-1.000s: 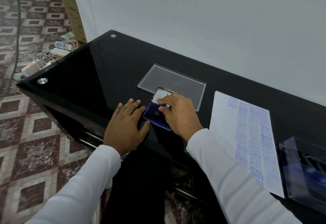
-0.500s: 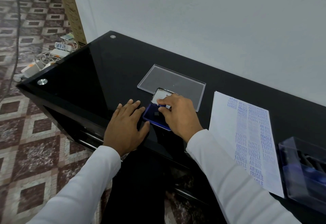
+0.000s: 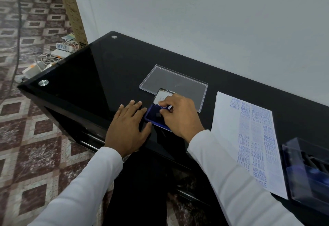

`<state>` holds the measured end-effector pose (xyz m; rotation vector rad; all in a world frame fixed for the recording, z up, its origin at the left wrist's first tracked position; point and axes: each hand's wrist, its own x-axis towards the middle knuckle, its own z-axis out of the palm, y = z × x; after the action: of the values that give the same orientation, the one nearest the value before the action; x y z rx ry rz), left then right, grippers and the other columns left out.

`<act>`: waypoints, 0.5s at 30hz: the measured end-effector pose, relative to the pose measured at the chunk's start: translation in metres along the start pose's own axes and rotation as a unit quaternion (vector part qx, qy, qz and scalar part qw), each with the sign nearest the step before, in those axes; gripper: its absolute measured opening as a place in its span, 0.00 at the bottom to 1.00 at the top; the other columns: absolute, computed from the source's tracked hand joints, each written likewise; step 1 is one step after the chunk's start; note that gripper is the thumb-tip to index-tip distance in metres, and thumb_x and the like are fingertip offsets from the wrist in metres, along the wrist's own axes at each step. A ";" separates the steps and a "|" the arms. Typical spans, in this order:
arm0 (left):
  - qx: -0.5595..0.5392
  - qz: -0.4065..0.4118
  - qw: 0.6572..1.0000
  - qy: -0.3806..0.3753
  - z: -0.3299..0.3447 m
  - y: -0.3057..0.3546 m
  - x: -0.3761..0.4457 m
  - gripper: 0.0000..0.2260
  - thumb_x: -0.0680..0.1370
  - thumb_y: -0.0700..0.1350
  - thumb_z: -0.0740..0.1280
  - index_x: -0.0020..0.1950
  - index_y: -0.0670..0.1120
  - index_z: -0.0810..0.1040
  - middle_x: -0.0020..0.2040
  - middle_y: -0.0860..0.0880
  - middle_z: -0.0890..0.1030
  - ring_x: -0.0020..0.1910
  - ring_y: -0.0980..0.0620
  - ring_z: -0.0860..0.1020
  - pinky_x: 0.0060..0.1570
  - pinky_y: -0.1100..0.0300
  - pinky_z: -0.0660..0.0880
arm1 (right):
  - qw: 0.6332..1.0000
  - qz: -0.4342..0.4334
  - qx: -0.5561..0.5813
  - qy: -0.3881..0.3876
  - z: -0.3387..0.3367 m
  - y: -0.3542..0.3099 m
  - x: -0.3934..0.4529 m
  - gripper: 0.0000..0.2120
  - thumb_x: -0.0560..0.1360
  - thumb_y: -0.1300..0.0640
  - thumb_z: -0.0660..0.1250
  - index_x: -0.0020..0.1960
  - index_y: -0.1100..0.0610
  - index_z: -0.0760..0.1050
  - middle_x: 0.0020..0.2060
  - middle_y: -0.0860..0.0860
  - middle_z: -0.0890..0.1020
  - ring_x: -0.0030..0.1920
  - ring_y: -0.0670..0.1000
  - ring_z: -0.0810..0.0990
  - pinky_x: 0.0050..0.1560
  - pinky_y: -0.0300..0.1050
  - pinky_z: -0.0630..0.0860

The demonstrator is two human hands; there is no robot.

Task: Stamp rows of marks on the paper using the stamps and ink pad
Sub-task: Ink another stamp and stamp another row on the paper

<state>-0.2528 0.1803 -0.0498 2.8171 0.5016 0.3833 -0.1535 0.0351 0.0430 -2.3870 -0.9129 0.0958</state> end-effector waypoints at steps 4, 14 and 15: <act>-0.005 -0.001 1.000 -0.001 -0.001 0.001 0.000 0.29 0.78 0.63 0.54 0.75 0.51 0.71 0.77 0.49 0.67 0.79 0.49 0.59 0.78 0.48 0.50 | 1.000 -0.002 -0.016 -0.003 -0.001 0.001 0.000 0.13 0.78 0.58 0.69 0.62 0.53 0.81 0.59 0.51 0.82 0.59 0.50 0.79 0.59 0.36 0.68; -0.033 -0.010 0.999 -0.014 -0.007 0.003 0.004 0.26 0.79 0.60 0.61 0.75 0.51 0.71 0.78 0.49 0.67 0.79 0.49 0.59 0.79 0.46 0.51 | 1.000 -0.007 -0.009 -0.021 -0.002 0.002 -0.001 0.13 0.80 0.58 0.67 0.64 0.54 0.80 0.60 0.52 0.81 0.60 0.51 0.78 0.59 0.37 0.69; -0.035 -0.012 0.999 -0.019 -0.008 0.003 0.006 0.26 0.79 0.60 0.63 0.75 0.51 0.70 0.78 0.49 0.67 0.79 0.49 0.59 0.79 0.46 0.51 | 1.000 -0.008 -0.005 -0.022 -0.002 0.002 -0.002 0.14 0.80 0.58 0.67 0.64 0.54 0.79 0.60 0.52 0.80 0.60 0.51 0.78 0.60 0.38 0.70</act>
<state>-0.2491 0.1812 -0.0408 2.7423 0.5038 0.3346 -0.1531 0.0315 0.0430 -2.3954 -0.9540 0.1381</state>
